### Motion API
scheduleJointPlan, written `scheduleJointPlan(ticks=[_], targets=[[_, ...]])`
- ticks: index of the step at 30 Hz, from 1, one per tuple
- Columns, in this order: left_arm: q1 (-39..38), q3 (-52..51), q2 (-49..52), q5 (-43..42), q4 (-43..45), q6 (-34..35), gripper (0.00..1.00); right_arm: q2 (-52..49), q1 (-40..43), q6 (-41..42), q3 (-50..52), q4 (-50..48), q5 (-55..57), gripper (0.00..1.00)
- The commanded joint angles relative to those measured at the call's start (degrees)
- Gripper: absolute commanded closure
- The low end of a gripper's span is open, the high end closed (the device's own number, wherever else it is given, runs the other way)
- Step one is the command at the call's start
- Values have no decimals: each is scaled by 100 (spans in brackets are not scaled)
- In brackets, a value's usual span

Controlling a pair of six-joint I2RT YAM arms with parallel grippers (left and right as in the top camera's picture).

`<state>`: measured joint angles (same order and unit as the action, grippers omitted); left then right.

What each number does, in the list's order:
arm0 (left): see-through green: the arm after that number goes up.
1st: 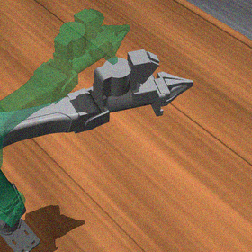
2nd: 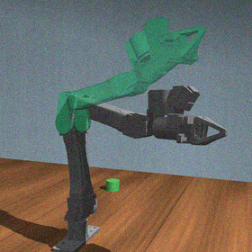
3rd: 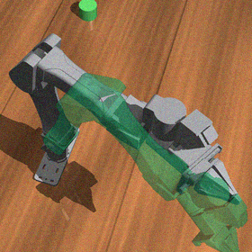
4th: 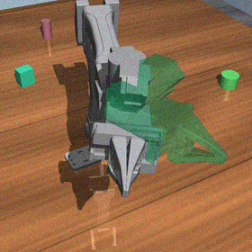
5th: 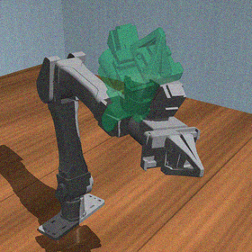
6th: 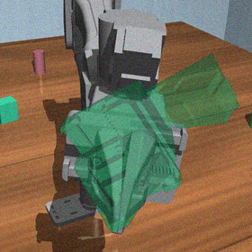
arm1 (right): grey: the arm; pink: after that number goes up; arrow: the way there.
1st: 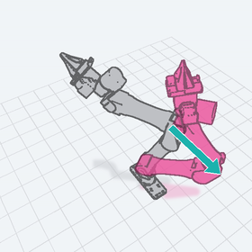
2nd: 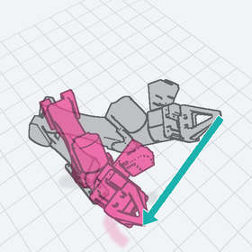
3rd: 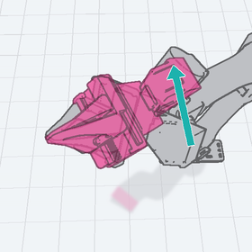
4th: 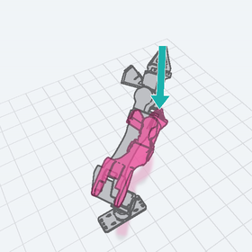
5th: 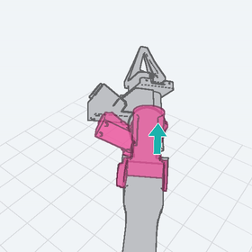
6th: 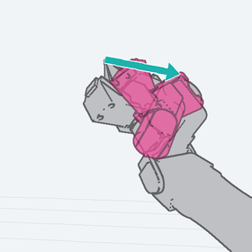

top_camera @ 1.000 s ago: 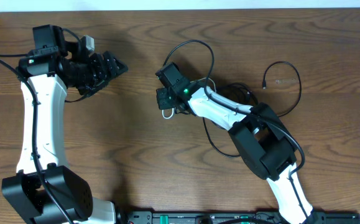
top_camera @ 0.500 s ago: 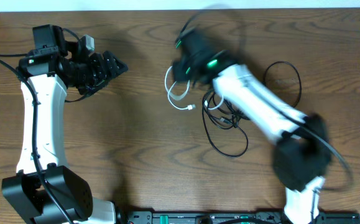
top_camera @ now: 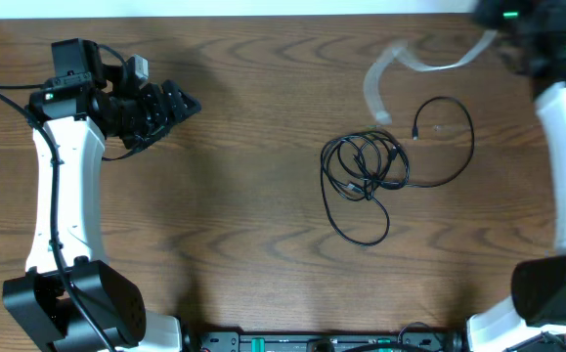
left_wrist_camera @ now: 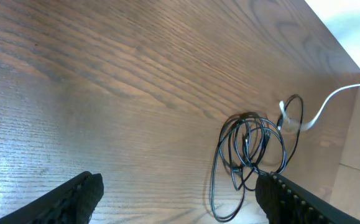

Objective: Untangle cables

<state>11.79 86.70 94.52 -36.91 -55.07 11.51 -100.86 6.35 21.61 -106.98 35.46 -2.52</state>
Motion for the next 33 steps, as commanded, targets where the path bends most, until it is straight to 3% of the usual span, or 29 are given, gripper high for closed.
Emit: scheduleJointPlan(ticks=[1, 8, 16, 23, 33], targets=[[-2, 9, -55, 55, 13, -144, 16, 2, 688, -111, -149, 83, 44, 99], [-2, 9, -55, 55, 11, -142, 16, -232, 1873, -229, -142, 398, 48, 99], [-2, 9, -55, 55, 9, -142, 16, -984, 2618, -372, -140, 326, 221, 99], [-2, 9, -55, 55, 11, -142, 16, -1423, 2785, -372, -140, -643, 256, 99], [-2, 9, -55, 55, 31, -142, 16, -1412, 2568, -365, -437, -3023, 313, 99]])
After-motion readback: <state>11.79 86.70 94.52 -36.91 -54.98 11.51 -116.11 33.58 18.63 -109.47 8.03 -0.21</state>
